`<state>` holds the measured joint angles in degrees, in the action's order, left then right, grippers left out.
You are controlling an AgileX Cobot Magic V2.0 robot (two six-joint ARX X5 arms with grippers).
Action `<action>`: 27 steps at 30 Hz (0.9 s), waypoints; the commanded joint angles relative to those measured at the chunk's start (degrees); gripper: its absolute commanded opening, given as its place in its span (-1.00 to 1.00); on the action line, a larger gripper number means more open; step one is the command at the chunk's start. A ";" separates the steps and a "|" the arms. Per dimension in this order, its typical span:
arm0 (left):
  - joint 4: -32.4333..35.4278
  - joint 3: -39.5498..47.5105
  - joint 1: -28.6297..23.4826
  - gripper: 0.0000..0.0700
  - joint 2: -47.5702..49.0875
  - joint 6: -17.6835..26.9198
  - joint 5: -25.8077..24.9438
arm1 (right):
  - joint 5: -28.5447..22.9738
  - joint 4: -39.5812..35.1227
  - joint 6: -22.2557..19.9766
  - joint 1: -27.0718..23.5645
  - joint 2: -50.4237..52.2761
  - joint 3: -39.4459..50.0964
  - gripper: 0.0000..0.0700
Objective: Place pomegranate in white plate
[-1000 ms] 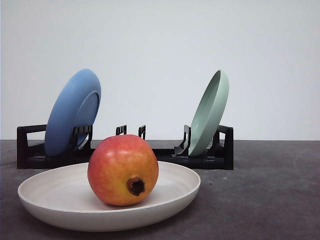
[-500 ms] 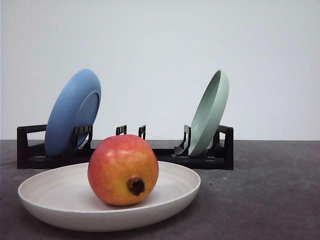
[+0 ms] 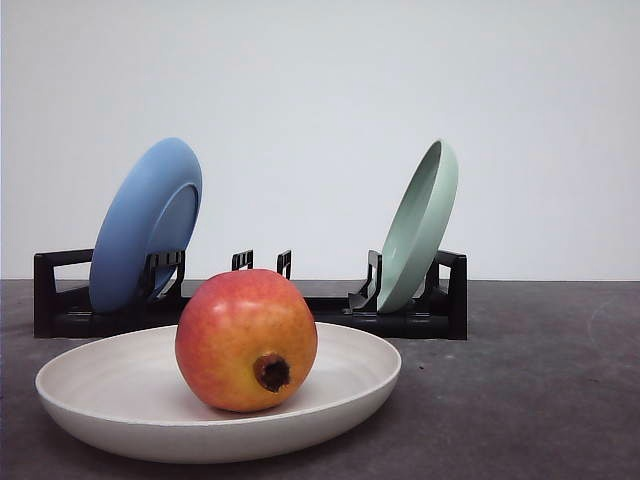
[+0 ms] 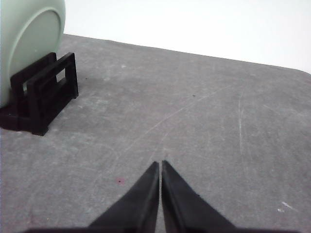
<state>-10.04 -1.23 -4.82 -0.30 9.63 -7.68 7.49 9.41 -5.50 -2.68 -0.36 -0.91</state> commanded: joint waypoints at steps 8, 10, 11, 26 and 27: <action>-0.28 0.55 -0.15 -0.97 0.13 -0.11 -0.07 | -0.02 -0.54 0.46 -0.02 0.15 0.31 -1.00; -0.28 0.55 -0.15 -0.97 0.13 -0.11 -0.07 | -0.02 -0.54 0.46 -0.02 0.15 0.31 -1.00; -0.28 0.55 -0.15 -0.97 0.13 -0.11 -0.07 | -0.02 -0.54 0.46 -0.02 0.15 0.31 -1.00; -0.28 0.55 -0.15 -0.97 0.13 -0.11 -0.07 | -0.02 -0.54 0.46 -0.02 0.15 0.31 -1.00; -0.28 0.55 -0.15 -0.97 0.13 -0.09 -0.07 | -0.02 -0.54 0.46 -0.02 0.15 0.31 -1.00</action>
<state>-10.04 -1.23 -4.82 -0.30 9.63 -7.68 7.49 9.39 -5.50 -2.68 -0.36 -0.91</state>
